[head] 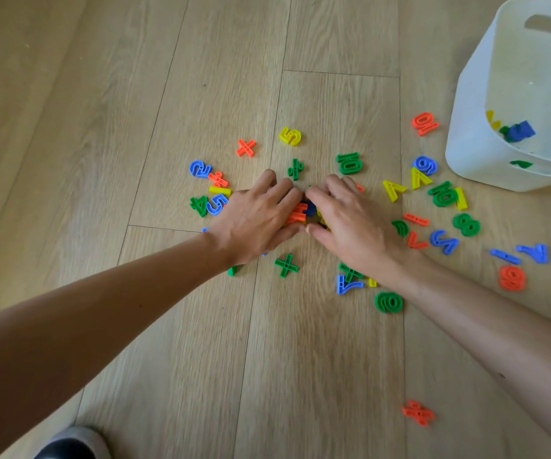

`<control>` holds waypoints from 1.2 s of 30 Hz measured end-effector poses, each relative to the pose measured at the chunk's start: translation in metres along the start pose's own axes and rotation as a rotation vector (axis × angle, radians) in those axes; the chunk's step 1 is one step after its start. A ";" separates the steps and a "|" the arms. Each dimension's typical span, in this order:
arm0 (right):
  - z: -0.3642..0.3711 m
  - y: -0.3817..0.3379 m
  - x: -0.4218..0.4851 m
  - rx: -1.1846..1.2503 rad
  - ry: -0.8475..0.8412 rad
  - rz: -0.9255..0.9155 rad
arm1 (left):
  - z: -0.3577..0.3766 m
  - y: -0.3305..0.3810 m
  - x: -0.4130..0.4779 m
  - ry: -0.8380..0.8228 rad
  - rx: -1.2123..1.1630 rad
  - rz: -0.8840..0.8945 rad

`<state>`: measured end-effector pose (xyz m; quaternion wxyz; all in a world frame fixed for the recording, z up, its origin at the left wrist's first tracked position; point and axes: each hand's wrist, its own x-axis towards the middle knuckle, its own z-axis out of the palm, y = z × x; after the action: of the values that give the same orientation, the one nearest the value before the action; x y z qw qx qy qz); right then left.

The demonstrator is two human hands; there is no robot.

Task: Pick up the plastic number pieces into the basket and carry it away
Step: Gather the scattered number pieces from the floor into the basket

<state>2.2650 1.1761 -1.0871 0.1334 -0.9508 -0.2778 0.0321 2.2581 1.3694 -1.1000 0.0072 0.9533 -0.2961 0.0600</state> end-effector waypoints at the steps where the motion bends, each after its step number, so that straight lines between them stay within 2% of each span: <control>1: 0.000 -0.001 0.000 -0.005 0.001 0.009 | 0.001 0.000 0.000 -0.004 0.004 0.002; 8: 0.006 -0.003 0.010 0.003 0.055 0.083 | 0.001 -0.004 0.002 0.011 0.014 0.012; 17: 0.001 -0.004 0.013 0.027 0.011 0.070 | 0.002 -0.003 0.002 0.031 0.038 0.011; 27: -0.001 0.009 0.005 0.131 0.114 0.148 | 0.003 -0.004 0.002 0.010 0.057 0.001; 32: -0.004 0.017 -0.002 0.379 0.181 0.242 | 0.002 -0.004 0.003 -0.018 0.031 0.028; 36: -0.005 0.020 -0.009 0.648 0.196 0.417 | 0.003 -0.006 0.006 0.009 -0.078 0.043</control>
<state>2.2685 1.1542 -1.0879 0.4429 -0.8941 -0.0402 0.0537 2.2667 1.3708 -1.1020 0.0445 0.9454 -0.3186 0.0526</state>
